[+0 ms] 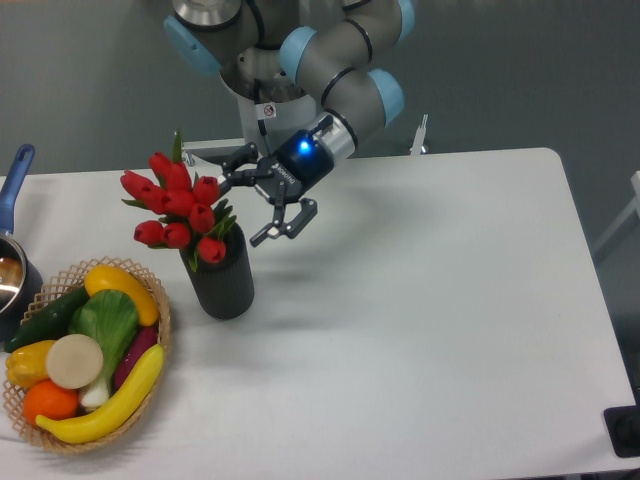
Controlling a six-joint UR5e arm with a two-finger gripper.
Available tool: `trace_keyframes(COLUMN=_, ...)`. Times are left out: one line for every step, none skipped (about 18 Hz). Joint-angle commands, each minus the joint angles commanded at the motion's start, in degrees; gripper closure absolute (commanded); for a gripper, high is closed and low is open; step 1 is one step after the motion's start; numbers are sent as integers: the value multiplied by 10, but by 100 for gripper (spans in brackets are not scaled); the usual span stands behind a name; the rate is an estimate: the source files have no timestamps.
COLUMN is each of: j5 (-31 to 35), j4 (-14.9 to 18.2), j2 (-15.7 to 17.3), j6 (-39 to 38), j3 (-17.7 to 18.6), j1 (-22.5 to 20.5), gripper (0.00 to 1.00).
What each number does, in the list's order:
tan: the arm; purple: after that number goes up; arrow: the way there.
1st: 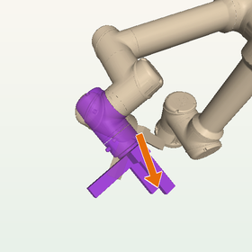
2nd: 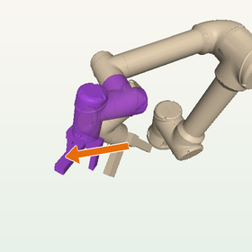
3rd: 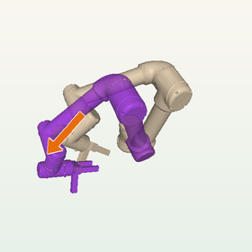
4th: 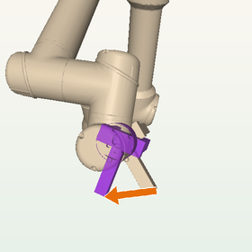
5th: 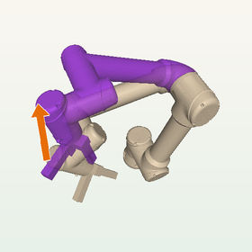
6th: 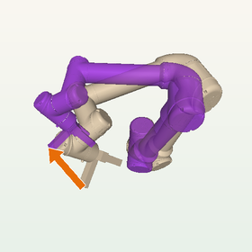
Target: Insert the flowers into the vase
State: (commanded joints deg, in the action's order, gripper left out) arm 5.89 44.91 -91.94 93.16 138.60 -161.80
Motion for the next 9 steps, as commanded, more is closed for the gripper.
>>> trace_keyframes(j5=1, j4=0, j2=2, j6=0, j3=0, j1=-7, gripper=0)
trace_keyframes(j5=2, j4=0, j2=4, j6=-1, j3=-1, j1=-12, gripper=0)
trace_keyframes(j5=3, j4=0, j2=6, j6=-1, j3=-3, j1=-20, gripper=0)
trace_keyframes(j5=4, j4=0, j2=9, j6=-1, j3=-4, j1=-31, gripper=0)
trace_keyframes(j5=4, j4=0, j2=9, j6=-2, j3=-7, j1=-40, gripper=0)
trace_keyframes(j5=4, j4=1, j2=8, j6=-2, j3=-11, j1=-53, gripper=0)
trace_keyframes(j5=4, j4=1, j2=4, j6=-3, j3=-18, j1=-66, gripper=0)
trace_keyframes(j5=4, j4=2, j2=3, j6=-3, j3=-26, j1=-74, gripper=0)
trace_keyframes(j5=5, j4=2, j2=1, j6=-4, j3=-35, j1=-80, gripper=0)
